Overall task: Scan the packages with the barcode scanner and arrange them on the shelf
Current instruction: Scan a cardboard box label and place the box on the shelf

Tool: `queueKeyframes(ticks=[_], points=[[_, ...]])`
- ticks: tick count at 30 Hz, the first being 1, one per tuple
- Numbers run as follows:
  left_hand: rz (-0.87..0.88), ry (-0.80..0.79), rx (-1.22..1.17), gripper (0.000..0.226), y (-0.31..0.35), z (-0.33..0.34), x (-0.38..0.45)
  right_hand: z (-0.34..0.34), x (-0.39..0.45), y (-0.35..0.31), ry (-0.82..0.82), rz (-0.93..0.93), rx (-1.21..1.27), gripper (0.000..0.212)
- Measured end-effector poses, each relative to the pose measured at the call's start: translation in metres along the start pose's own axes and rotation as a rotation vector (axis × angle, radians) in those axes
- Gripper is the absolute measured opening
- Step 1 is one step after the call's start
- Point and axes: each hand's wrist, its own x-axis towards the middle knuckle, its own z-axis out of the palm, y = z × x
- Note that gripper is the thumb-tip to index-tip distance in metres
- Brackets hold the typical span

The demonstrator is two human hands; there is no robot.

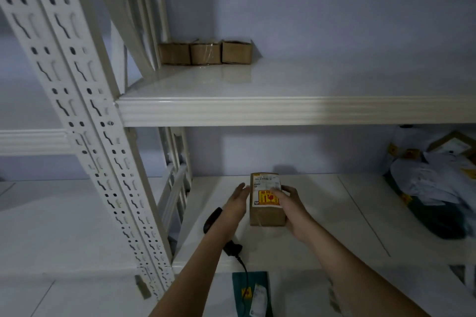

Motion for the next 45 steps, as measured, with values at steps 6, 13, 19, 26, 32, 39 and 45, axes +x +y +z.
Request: queueKeyframes(ticks=[6, 13, 19, 26, 32, 39, 45], points=[[0.126, -0.103, -0.124, 0.031, 0.037, 0.035, -0.050, -0.008, -0.056, -0.033, -0.079, -0.107, -0.061, 0.042], [0.357, -0.040, -0.111, 0.035, 0.076, 0.062, -0.117, -0.036, -0.123, -0.064, 0.084, -0.464, -0.161, 0.038], [0.539, 0.068, -0.080, 0.034, 0.112, 0.093, -0.167, -0.066, -0.169, -0.091, -0.004, -0.614, -0.142, 0.040], [0.619, 0.125, -0.116, 0.037, 0.139, 0.147, -0.203, -0.117, -0.208, -0.122, -0.199, -0.706, -0.127, 0.046], [0.698, 0.187, -0.102, 0.035, 0.173, 0.171, -0.217, -0.145, -0.221, -0.164, -0.299, -0.795, -0.173, 0.056], [0.755, 0.095, 0.041, 0.043, 0.224, 0.164, -0.204, -0.151, -0.203, -0.222, -0.392, -0.898, -0.426, 0.071], [0.861, -0.003, 0.261, 0.044, 0.270, 0.134, -0.157, -0.127, -0.150, -0.268, -0.268, -0.951, -0.505, 0.090]])
